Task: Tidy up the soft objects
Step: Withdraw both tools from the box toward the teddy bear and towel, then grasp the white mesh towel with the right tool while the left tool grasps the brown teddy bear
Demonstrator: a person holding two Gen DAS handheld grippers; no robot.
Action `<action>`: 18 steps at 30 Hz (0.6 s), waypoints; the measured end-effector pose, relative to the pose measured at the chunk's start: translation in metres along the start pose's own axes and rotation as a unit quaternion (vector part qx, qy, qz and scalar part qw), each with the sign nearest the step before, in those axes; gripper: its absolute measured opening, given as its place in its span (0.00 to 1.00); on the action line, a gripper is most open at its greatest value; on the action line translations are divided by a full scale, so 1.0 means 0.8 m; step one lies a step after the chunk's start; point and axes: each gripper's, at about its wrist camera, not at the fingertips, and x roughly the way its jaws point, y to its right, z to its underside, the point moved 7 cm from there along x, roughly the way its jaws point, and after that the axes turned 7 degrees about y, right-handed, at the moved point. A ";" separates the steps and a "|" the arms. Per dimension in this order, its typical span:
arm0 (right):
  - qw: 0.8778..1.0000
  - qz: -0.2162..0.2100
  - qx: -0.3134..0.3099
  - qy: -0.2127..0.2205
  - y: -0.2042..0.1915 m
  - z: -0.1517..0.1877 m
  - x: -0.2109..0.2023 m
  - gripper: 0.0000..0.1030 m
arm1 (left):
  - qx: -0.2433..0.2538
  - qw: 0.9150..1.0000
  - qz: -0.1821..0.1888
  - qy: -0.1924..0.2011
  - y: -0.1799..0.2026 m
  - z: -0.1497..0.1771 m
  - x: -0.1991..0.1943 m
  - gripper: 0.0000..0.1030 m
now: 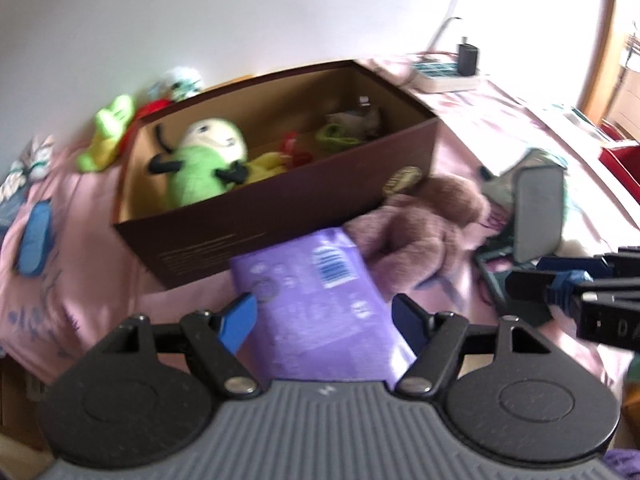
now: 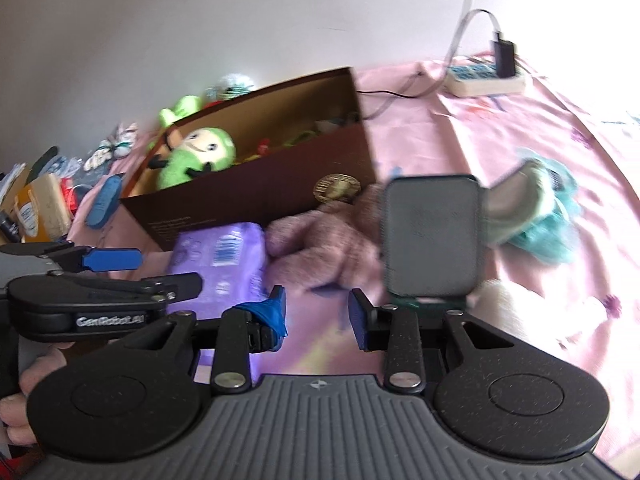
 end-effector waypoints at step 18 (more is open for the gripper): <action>0.991 0.105 0.084 -0.015 0.148 0.019 -0.037 0.17 | 0.070 0.995 0.064 -0.005 0.078 -0.006 0.028 0.72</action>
